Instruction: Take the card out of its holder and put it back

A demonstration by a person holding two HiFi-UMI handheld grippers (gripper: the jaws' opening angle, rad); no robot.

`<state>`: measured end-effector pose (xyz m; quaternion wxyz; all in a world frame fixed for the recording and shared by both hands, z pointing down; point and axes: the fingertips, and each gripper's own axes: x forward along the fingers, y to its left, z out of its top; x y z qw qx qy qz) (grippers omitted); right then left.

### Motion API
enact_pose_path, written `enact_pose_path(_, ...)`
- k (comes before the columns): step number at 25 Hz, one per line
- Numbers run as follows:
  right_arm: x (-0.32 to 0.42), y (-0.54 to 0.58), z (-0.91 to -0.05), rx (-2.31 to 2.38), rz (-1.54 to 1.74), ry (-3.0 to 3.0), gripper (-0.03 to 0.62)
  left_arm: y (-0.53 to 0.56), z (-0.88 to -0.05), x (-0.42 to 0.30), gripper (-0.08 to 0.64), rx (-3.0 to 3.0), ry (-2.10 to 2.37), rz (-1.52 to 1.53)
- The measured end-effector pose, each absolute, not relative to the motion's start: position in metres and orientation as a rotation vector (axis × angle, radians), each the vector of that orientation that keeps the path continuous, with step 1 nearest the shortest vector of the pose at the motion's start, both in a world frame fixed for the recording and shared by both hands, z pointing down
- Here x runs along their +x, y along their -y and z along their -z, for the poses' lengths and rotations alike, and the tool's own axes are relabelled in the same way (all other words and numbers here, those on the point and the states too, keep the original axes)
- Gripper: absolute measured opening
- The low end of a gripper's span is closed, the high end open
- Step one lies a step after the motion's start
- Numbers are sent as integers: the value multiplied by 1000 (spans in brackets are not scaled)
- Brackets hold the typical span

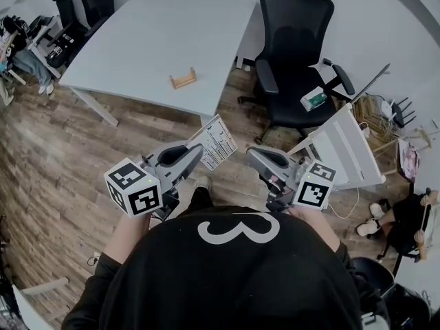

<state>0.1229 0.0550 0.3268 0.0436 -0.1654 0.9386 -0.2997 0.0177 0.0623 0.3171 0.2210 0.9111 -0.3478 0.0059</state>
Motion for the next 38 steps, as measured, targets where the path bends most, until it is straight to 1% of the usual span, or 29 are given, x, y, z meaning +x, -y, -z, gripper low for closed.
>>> enact_pose_path(11,118,-49,-339,-527,955,-2871,9,-53,-329,12,25,2485,951,-27)
enact_pose_path(16,127,-27,-351,-541,994,-2850,9,-30,-338,19,25,2470,945,-37)
enact_pose_path(28,85,38,-363,-587,1048,-2838,9,38,-351,-29,25,2495,942,-111)
enact_pose_path(33,47,85,-355,-597,1091,-2839,9,89,-344,-68,25,2500,929,-147)
enact_pose_path(38,47,89,-367,-598,1062,-2847,9,100,-353,-71,25,2545,940,-154)
